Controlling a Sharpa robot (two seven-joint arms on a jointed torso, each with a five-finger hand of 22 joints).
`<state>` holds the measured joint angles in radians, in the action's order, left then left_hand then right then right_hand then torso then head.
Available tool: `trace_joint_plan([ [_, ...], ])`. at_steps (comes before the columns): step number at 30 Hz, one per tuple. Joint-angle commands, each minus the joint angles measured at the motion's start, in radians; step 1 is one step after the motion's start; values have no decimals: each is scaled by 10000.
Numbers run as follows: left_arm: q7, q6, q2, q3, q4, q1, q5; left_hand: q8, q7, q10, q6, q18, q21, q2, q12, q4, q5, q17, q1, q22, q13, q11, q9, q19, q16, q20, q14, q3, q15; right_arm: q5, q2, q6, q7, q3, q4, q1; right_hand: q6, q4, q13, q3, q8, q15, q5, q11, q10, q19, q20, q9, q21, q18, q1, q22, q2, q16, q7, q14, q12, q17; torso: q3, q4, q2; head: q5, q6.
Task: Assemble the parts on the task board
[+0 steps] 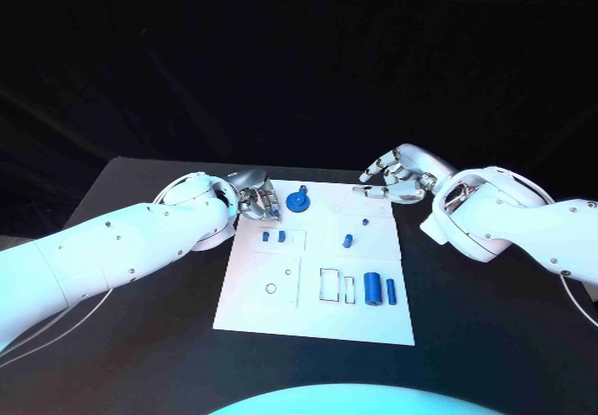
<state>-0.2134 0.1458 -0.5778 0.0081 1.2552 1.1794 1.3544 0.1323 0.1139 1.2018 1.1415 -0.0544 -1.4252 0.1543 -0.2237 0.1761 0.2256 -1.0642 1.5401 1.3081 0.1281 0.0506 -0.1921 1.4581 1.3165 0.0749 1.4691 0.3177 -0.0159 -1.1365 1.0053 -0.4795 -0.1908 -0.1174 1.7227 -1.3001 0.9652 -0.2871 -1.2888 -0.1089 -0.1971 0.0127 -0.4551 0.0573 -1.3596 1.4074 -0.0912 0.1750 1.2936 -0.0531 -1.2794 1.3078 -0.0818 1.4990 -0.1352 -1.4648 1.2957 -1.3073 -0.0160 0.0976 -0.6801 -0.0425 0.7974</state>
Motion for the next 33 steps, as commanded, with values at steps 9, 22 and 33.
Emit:
trace_joint_plan([
  [9, 53, -301, 148, -39, -116, -92, -72, 9, 5, 91, 74, 98, -52, -6, 52, 3, 46, 54, -131, 1149, 14, 0, -6, 102, -84, -28, -2, 83, -70, -65, 13, 58, 74, 1, 17, 6, 7, -13, -8, -63, -31, 74, -40, -69, -28, 7, 24, -9, -25, -157, 8, 655, 75, -51, 33, -717, 21, -1209, -8, 2, 4, -31, 25],
  [22, 18, -372, 219, -46, -260, -127, 30, 6, -3, 107, 88, 97, -52, -7, 62, -12, 47, 74, -132, 1149, 18, -7, -5, 102, -92, -32, -6, 96, -76, -65, 9, 58, 84, 1, 19, 6, 7, -13, -8, -63, -31, 74, -40, -69, -28, 7, 24, -9, -25, -157, 8, 655, 75, -51, 33, -717, 21, -1209, -10, 4, 5, -26, 45],
  [33, -1, -369, 275, -47, -372, -129, 82, 6, -3, 107, 88, 97, -52, -7, 62, -12, 47, 74, -132, 1149, 18, -7, -5, 102, -92, -32, -6, 96, -76, -66, 15, 62, 83, 1, 30, 6, 7, -13, -8, -63, -31, 74, -40, -69, -28, 7, 24, -9, -25, -157, 8, 655, 75, -51, 33, -717, 21, -1209, -3, 4, 3, -19, 50],
])
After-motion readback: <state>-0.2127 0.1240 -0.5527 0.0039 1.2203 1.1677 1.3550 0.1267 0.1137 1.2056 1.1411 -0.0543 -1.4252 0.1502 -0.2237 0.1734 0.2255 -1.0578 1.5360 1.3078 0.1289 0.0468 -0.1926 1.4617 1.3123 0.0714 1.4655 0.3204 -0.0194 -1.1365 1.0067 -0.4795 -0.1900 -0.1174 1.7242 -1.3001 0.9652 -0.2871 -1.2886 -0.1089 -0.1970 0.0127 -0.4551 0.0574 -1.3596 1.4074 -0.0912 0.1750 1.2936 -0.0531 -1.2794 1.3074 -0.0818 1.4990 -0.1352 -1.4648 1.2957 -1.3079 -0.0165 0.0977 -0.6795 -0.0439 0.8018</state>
